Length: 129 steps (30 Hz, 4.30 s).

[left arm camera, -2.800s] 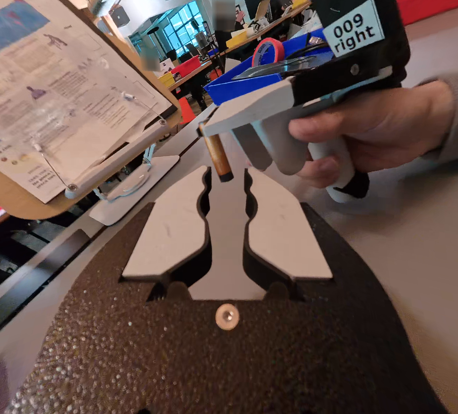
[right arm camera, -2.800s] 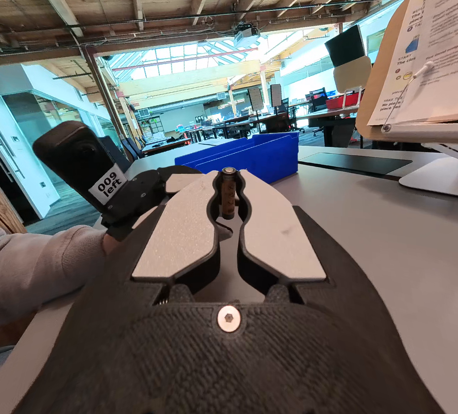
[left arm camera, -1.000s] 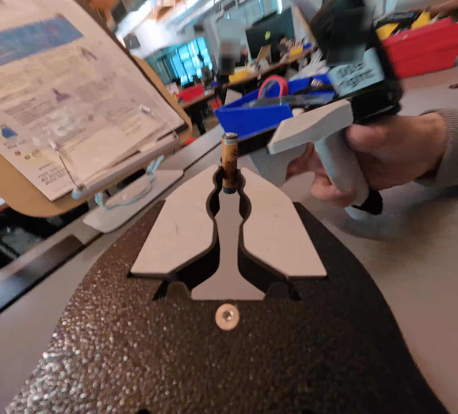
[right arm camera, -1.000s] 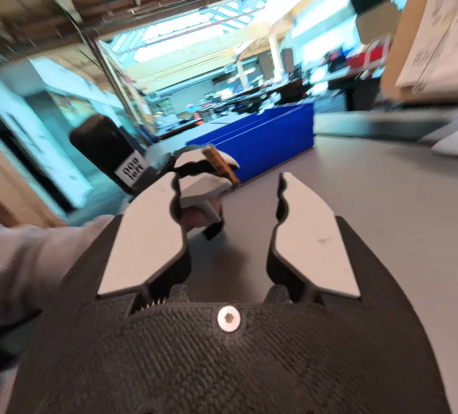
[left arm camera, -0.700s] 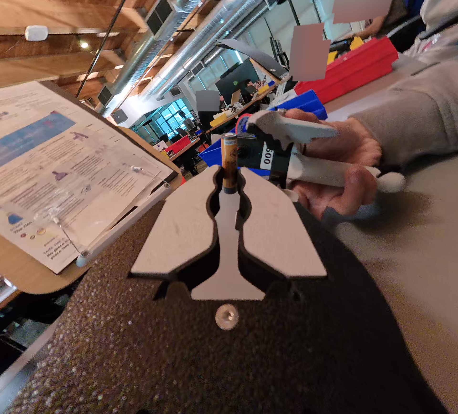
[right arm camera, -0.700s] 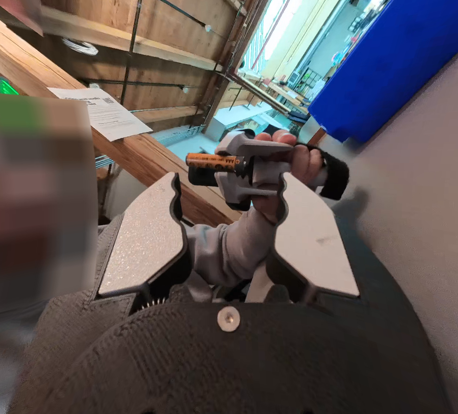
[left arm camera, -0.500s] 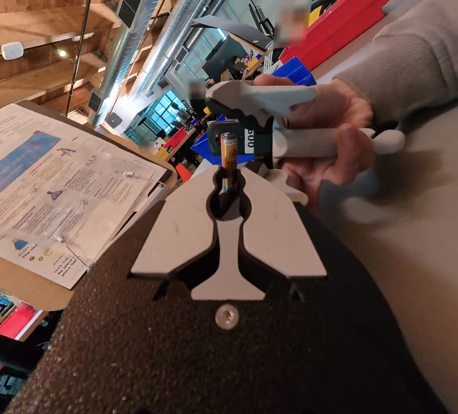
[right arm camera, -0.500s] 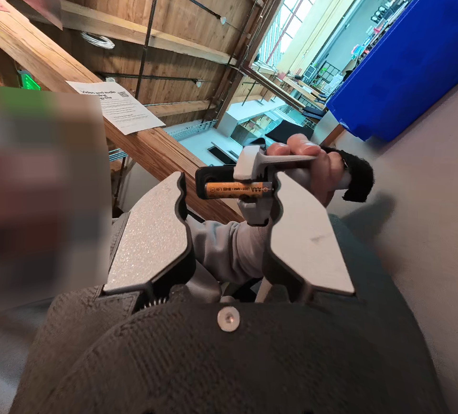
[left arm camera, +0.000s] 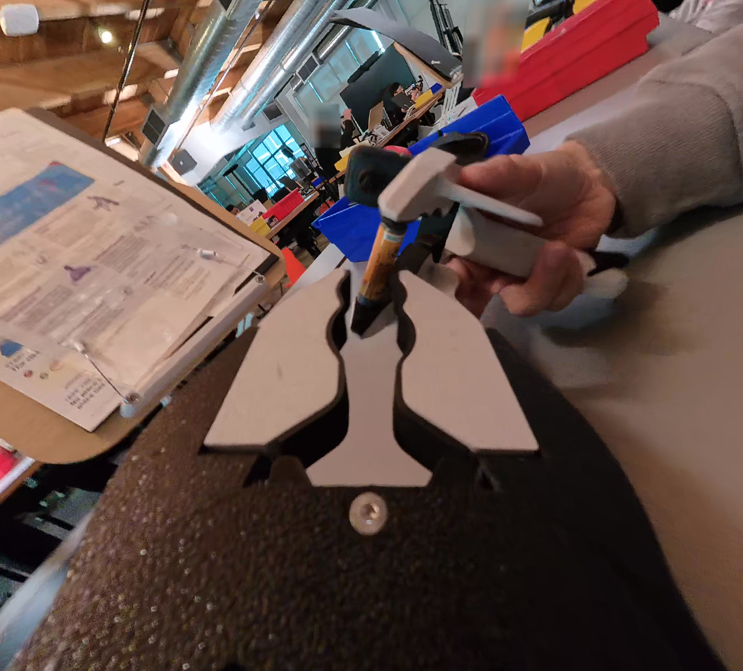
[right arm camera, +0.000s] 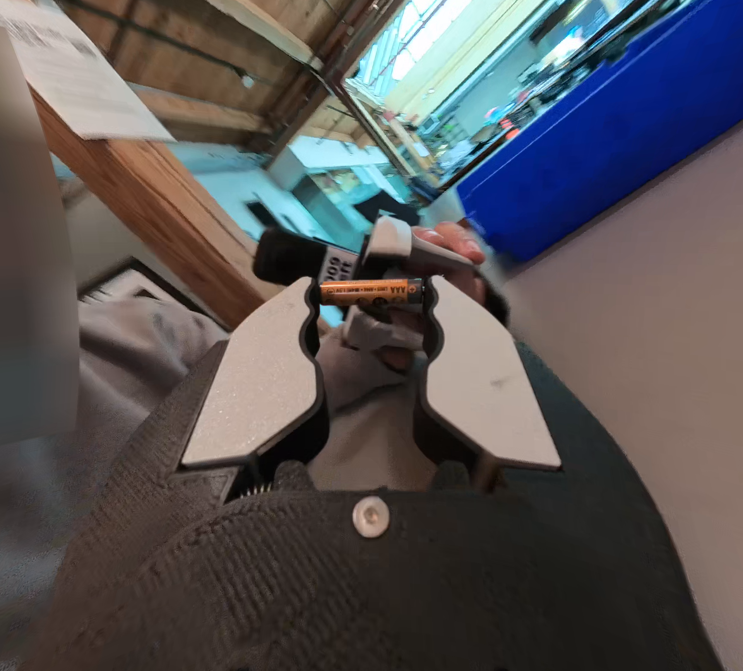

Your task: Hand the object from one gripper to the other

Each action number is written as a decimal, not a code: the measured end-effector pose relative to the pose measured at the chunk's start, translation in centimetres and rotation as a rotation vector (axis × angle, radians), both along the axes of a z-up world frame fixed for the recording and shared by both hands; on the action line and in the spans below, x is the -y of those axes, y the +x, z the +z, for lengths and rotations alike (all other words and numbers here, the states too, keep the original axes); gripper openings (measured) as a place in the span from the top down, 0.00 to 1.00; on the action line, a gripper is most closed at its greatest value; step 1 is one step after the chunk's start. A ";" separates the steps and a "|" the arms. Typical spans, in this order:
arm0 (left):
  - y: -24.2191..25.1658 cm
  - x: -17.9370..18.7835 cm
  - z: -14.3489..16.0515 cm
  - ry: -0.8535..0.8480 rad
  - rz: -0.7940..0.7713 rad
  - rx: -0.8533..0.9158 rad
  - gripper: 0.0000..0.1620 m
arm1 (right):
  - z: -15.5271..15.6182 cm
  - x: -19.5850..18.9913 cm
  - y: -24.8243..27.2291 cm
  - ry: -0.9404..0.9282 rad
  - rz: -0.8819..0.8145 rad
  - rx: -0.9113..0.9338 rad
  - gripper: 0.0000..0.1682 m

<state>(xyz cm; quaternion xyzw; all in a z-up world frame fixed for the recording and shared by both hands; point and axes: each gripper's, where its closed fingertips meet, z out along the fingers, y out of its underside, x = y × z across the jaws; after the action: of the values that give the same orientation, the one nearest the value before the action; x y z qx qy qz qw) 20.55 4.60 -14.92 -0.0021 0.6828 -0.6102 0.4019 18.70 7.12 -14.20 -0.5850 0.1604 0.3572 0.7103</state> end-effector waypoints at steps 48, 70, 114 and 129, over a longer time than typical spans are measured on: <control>-3.3 1.3 -1.5 -0.111 -0.449 -0.738 0.94 | -0.2 1.7 -1.3 -0.103 -0.214 0.819 0.91; 3.5 -0.6 -2.2 0.231 0.472 0.054 0.86 | 1.4 2.2 5.4 -0.066 -0.807 0.279 0.94; -1.7 -1.2 2.9 -0.544 -0.530 -0.812 0.95 | 3.9 3.0 1.9 0.210 -0.435 0.386 0.82; -3.2 -0.1 2.2 -0.511 -0.681 -0.952 1.00 | 2.3 1.3 -0.8 0.096 -0.281 0.575 1.00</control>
<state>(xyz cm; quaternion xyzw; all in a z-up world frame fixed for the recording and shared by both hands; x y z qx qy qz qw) 17.36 4.70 -12.70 -0.1515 0.5820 -0.7795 -0.1752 17.86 5.78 -11.92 -0.5998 0.0153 0.0826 0.7957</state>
